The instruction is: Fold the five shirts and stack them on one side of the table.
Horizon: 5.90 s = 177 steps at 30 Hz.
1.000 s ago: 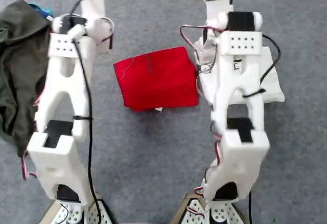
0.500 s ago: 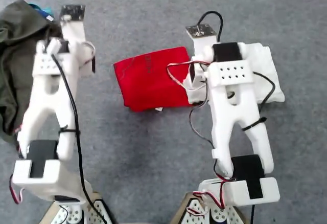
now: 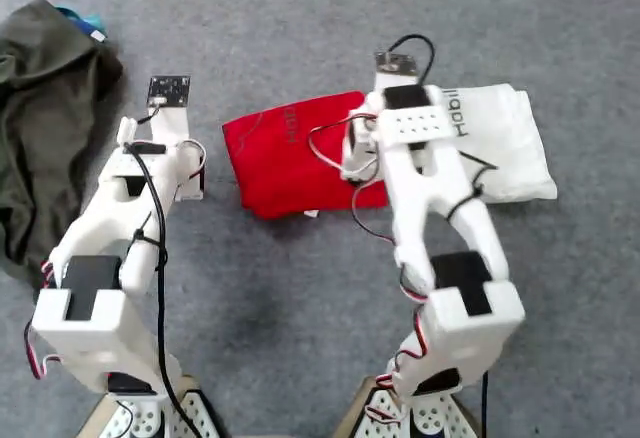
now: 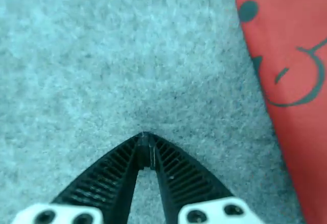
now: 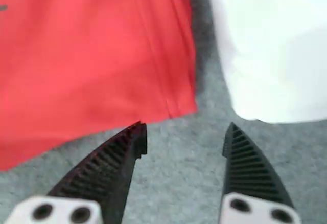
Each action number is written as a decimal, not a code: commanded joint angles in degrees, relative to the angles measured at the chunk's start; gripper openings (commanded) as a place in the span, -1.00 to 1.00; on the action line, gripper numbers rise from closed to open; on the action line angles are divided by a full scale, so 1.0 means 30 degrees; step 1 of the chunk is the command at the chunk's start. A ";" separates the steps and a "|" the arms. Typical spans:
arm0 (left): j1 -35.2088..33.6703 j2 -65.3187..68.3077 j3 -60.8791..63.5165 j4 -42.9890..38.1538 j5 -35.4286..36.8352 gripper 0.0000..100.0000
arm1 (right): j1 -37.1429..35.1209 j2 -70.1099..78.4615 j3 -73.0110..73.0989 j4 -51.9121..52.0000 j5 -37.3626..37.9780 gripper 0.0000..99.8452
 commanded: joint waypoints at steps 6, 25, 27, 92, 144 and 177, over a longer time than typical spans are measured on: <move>0.0073 0.0117 -0.1099 0.0762 0.0059 -0.94 | -0.1289 0.2711 -0.4674 -0.0205 -0.3429 -0.41; -0.0190 0.0117 -0.1099 0.0791 0.0059 -0.94 | -0.1201 1.2000 -1.2000 0.1084 -0.3663 -0.28; -0.0190 0.0117 -0.1099 0.0791 0.0059 -0.94 | -0.1201 1.2527 -1.2967 0.2081 -0.3663 -0.41; 0.3414 2.1275 -3.8549 1.4740 1.1516 -0.94 | 0.1319 1.5370 -1.9941 0.6183 -0.1231 -0.97; 1.0388 1.6088 -3.4418 0.6740 1.1106 -0.58 | 1.2337 0.7018 -1.6161 0.5099 0.4806 -0.07; 0.0923 1.3890 -4.0747 1.9487 0.8293 -0.58 | 1.3333 1.1883 -2.4161 0.6242 0.4454 -0.95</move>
